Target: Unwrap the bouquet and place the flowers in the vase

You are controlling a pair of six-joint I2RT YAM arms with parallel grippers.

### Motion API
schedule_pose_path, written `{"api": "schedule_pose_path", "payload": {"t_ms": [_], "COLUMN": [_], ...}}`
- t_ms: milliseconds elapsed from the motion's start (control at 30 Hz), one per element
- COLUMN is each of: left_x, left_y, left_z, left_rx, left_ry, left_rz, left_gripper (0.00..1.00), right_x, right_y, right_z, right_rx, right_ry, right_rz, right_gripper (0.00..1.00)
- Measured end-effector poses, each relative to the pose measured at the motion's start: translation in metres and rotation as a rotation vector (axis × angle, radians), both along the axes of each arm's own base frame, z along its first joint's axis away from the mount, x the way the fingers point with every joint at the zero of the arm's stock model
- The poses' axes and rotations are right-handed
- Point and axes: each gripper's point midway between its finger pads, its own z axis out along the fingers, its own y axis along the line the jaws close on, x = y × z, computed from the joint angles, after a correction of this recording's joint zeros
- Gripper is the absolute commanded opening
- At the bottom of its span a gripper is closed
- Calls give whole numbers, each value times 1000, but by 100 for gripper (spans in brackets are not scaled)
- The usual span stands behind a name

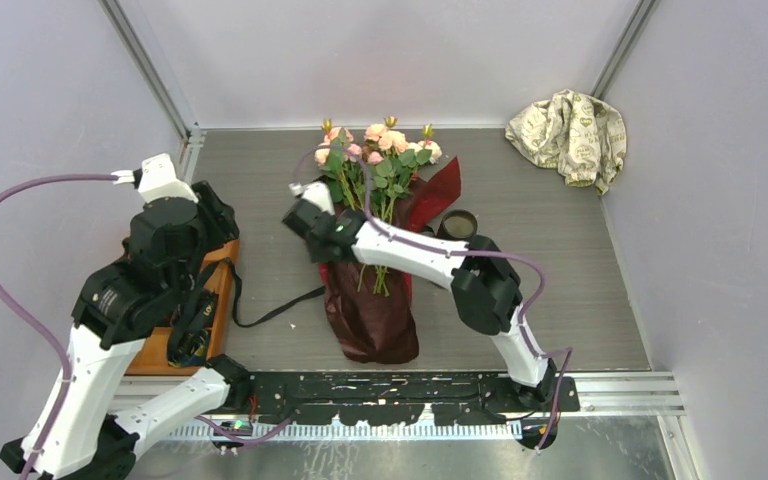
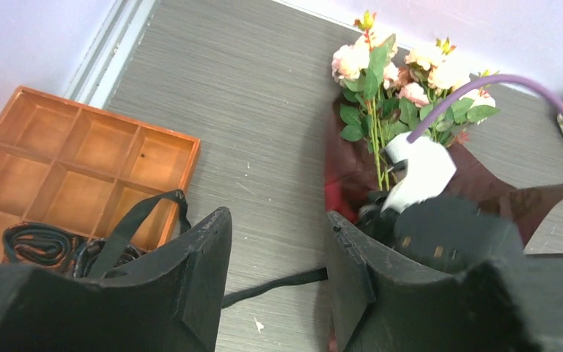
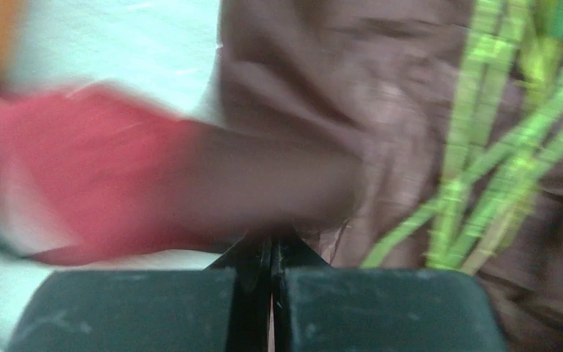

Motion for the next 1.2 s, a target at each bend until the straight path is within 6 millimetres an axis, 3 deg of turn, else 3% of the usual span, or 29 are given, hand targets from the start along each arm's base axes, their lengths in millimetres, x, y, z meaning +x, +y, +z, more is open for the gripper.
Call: {"api": "schedule_pose_path", "payload": {"t_ms": [133, 200, 300, 433, 533, 733, 833, 1067, 1200], "left_x": [-10, -15, -19, -17, -13, -8, -8, -10, -4], "left_y": [11, 17, 23, 22, 19, 15, 15, 10, -7], "left_z": [7, 13, 20, 18, 15, 11, 11, 11, 5], "left_rx": [-6, -11, -18, -10, 0, 12, 10, -8, -34], "left_ry": [-30, -49, -73, -63, -48, -28, -29, -28, -6], "left_rz": [23, 39, 56, 59, 57, 52, 51, 20, -43], "left_gripper": [50, 50, 50, 51, 52, 52, 53, 52, 49], "right_x": [-40, -51, -50, -48, -42, -41, -41, -37, -28], "right_y": [68, 91, 99, 86, 83, 56, 40, -1, -29], "right_z": [17, 6, -32, -81, -65, -25, 13, 121, 155], "right_rx": [126, 162, 143, 68, 76, 40, 52, 144, 149], "right_ry": [8, 45, 119, 200, 171, 102, 45, -155, -248], "right_rz": [165, 217, 233, 212, 214, 207, 202, 148, 71], "right_gripper": [4, 14, 25, 44, 53, 58, 60, 65, 65]}}
